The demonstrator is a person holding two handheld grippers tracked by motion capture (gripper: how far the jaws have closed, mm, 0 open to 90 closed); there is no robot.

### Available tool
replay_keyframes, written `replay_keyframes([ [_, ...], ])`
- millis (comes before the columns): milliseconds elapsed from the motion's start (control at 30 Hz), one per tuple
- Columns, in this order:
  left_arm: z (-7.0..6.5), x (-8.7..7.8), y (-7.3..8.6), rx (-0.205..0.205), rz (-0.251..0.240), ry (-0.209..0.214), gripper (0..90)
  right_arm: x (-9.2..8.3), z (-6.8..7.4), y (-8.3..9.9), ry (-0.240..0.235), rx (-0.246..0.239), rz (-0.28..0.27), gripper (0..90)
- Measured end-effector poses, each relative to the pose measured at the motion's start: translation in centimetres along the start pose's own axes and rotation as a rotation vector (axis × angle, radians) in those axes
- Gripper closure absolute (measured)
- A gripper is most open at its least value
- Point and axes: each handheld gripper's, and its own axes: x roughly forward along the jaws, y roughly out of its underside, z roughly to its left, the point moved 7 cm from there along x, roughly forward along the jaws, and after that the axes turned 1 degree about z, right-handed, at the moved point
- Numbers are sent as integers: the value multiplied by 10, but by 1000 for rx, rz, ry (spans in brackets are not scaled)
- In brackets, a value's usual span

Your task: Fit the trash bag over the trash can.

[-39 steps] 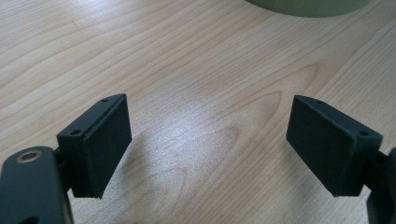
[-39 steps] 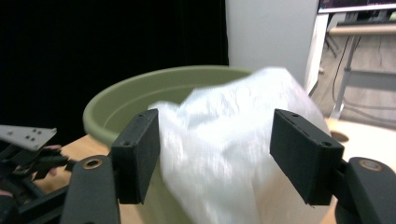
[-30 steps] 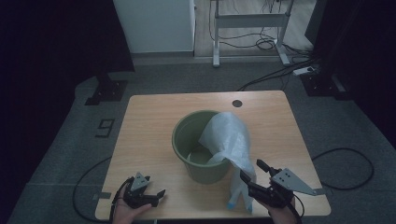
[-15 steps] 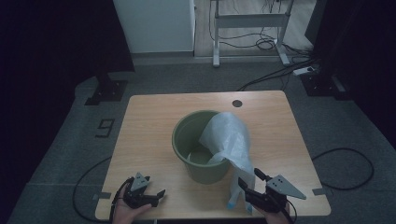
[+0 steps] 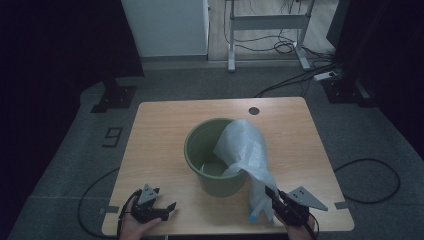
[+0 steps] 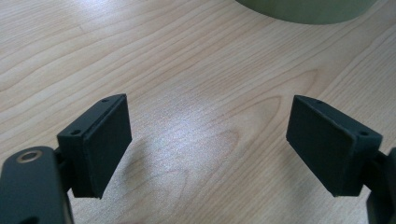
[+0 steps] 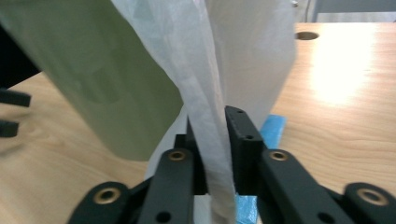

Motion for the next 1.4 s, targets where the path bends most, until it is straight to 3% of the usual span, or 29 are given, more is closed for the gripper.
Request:
replay_keyframes([
  [233,0,-2,-2,3,-8,-9,141,-7,-20,-19,50,22,-42,870],
  [333,0,-5,-5,-9,-26,-15,142,-15,-35,-42,89,39,-97,878],
  [633,-2,-17,-17,-31,-91,-25,143,-29,-44,-89,115,33,-202,878],
  [1033,-15,-49,-51,-31,-199,-61,148,-30,-23,-129,63,-9,-283,878],
  [1400,-38,-78,-86,-2,-298,-32,150,-15,27,-161,-21,-128,-293,878],
])
